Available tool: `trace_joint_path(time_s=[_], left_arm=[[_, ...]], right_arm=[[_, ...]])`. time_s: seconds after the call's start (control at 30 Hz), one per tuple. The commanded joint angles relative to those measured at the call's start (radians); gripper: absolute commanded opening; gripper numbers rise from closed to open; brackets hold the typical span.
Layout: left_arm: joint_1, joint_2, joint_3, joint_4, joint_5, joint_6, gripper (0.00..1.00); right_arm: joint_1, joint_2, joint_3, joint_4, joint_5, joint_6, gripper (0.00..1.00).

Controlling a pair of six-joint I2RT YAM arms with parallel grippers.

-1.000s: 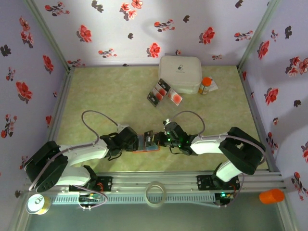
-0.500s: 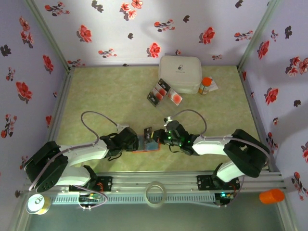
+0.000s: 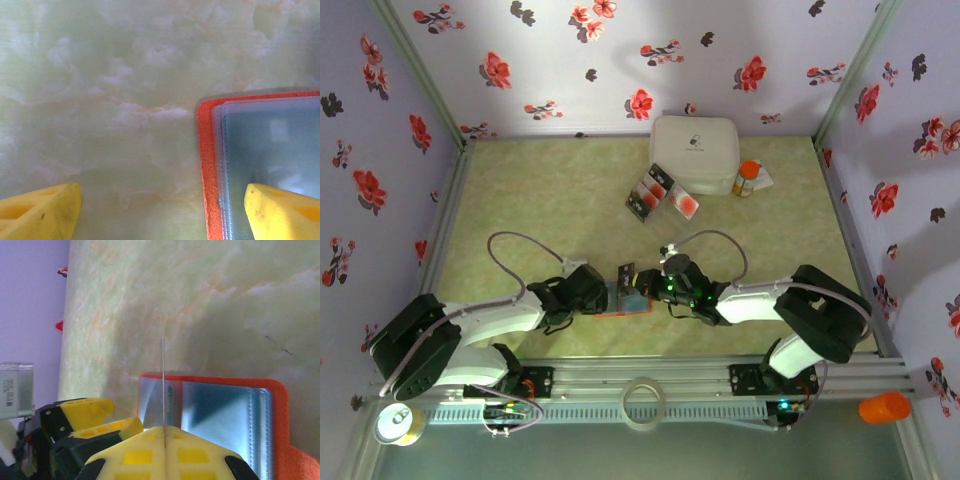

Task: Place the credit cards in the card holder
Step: Insert the credit card into the card slot.

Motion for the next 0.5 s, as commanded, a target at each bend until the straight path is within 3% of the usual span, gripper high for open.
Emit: trace_joint_path(time_s=[0.0,0.47], left_arm=[[0.006,-0.001,-0.024,-0.006,0.004,-0.02,0.85],[0.007,0.001,-0.026,-0.003,0.005,-0.022,0.85]], right_arm=[[0.01,0.033,-0.019,0.065,0.031,0.023,0.0],[0.022,0.043,-0.051,0.114,0.042,0.041,0.0]])
